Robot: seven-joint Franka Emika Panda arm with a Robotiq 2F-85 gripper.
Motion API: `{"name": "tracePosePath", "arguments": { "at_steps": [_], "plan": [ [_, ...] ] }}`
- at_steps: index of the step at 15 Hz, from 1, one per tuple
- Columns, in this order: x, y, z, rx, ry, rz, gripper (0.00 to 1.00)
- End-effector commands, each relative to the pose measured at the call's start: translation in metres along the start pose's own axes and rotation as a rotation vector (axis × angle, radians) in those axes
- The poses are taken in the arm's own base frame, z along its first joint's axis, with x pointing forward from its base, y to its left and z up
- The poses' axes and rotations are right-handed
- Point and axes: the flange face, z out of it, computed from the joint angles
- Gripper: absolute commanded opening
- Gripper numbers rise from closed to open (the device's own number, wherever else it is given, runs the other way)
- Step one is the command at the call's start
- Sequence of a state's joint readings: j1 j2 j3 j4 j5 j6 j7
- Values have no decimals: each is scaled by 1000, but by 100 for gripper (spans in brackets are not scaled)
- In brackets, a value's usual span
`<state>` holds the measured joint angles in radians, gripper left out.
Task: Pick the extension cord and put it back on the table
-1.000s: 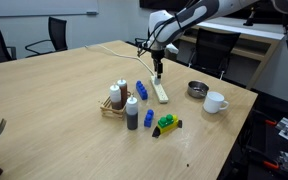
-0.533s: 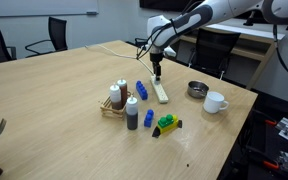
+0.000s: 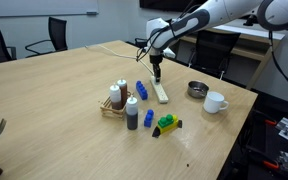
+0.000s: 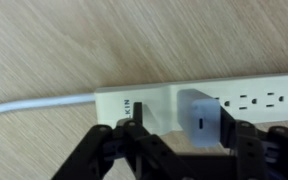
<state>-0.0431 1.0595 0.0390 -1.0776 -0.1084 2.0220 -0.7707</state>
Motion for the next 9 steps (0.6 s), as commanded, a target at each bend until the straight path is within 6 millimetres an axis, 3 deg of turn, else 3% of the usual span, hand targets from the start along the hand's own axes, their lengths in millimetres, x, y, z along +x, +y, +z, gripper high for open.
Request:
{"name": "tracePosePath", "arguments": {
  "at_steps": [1, 6, 9],
  "plan": [
    [0, 5, -3, 23, -2, -7, 40],
    [-4, 7, -8, 34, -15, -1, 5],
    [-6, 7, -14, 35, -24, -5, 6]
  ]
}}
